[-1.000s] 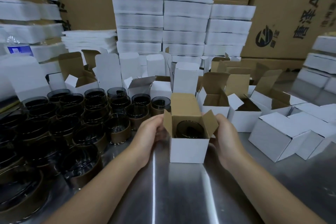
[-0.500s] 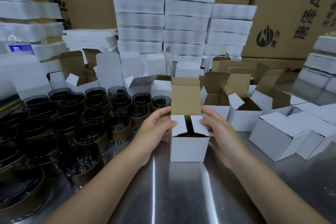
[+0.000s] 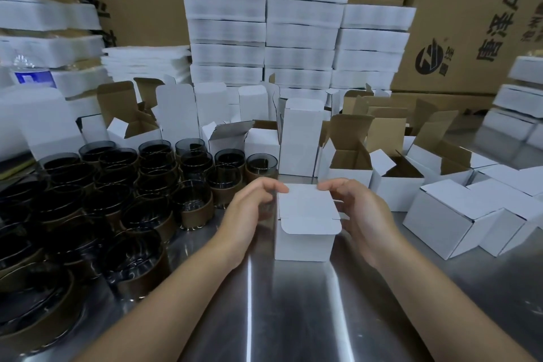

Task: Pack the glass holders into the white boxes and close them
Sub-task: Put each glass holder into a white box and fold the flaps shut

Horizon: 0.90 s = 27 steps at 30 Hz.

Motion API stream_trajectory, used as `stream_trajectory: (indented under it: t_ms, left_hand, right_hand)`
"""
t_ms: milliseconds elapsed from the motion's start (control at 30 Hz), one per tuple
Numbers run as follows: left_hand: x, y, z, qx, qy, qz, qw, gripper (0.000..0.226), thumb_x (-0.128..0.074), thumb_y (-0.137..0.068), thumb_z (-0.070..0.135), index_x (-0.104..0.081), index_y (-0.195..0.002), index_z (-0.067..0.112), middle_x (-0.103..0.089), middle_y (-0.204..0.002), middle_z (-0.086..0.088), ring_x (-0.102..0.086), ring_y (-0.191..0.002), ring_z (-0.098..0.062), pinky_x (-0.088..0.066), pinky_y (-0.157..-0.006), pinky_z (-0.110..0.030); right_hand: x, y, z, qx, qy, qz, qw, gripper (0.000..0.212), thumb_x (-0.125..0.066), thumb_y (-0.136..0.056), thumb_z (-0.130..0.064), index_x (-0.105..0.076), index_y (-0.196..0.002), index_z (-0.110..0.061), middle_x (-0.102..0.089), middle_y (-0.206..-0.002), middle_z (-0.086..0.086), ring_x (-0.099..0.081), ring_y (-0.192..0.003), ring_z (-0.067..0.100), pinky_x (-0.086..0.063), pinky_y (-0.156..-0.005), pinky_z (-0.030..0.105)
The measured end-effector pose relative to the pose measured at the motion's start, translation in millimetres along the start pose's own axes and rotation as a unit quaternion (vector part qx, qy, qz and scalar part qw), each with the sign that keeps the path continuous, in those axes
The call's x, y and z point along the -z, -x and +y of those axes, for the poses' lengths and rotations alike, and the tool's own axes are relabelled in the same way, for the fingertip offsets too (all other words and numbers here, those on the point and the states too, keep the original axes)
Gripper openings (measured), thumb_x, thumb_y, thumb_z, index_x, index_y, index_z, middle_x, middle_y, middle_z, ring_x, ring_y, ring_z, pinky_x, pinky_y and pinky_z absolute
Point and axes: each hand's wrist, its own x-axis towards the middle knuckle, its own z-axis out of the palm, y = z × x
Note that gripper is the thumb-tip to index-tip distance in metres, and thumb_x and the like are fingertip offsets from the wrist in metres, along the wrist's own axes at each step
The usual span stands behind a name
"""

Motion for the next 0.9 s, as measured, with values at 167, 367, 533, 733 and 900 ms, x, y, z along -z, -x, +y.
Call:
stream_trajectory:
  t_ms: [167, 367, 533, 733, 900]
  left_hand:
    - [3, 0, -2, -0.013, -0.038, -0.041, 0.998, 0.012, -0.055, -0.071, 0.034, -0.065, -0.076, 0.029, -0.062, -0.085, 0.002, -0.056, -0.082, -0.012, -0.039, -0.078, -0.028]
    - [6, -1, -4, -0.028, -0.088, -0.062, 0.994, 0.023, -0.070, -0.068, 0.025, -0.060, -0.089, 0.028, -0.056, -0.117, 0.012, -0.056, -0.110, -0.005, -0.043, -0.085, -0.016]
    - [6, 2, 1, -0.107, -0.129, -0.110, 0.980, 0.025, -0.062, -0.088, 0.002, -0.071, -0.086, 0.025, -0.040, -0.139, 0.021, -0.034, -0.128, 0.014, -0.032, -0.103, -0.009]
    - [6, 7, 2, -0.110, -0.157, -0.139, 0.972, 0.020, -0.074, -0.073, 0.020, -0.067, -0.089, 0.029, -0.036, -0.141, 0.019, -0.042, -0.128, 0.004, -0.033, -0.112, -0.039]
    - [12, 5, 3, -0.105, -0.181, -0.171, 0.963, 0.032, -0.075, -0.065, 0.025, -0.064, -0.093, 0.036, -0.034, -0.138, 0.024, -0.043, -0.126, 0.004, -0.038, -0.104, -0.021]
  right_hand:
    - [11, -3, -5, 0.001, 0.142, -0.070, 0.987, 0.016, -0.062, -0.085, -0.038, -0.067, -0.097, -0.028, -0.063, -0.102, -0.009, -0.057, -0.096, 0.012, -0.045, -0.071, 0.024]
    - [20, -2, -5, 0.013, 0.167, -0.130, 0.977, 0.024, -0.075, -0.076, -0.031, -0.066, -0.098, -0.035, -0.064, -0.108, -0.006, -0.057, -0.106, 0.019, -0.048, -0.093, 0.036]
    - [18, 2, -6, 0.076, 0.192, -0.167, 0.964, 0.018, -0.072, -0.072, -0.045, -0.075, -0.090, -0.041, -0.058, -0.119, -0.020, -0.051, -0.116, 0.005, -0.040, -0.098, 0.028]
    - [19, 5, -8, 0.155, 0.230, -0.174, 0.945, 0.038, -0.070, -0.053, -0.060, -0.076, -0.086, -0.042, -0.050, -0.127, -0.031, -0.048, -0.120, -0.002, -0.039, -0.100, 0.027]
    - [24, 5, -10, 0.138, 0.258, -0.211, 0.933, 0.045, -0.075, -0.047, -0.057, -0.072, -0.092, -0.048, -0.042, -0.128, -0.037, -0.041, -0.124, 0.000, -0.034, -0.107, 0.030]
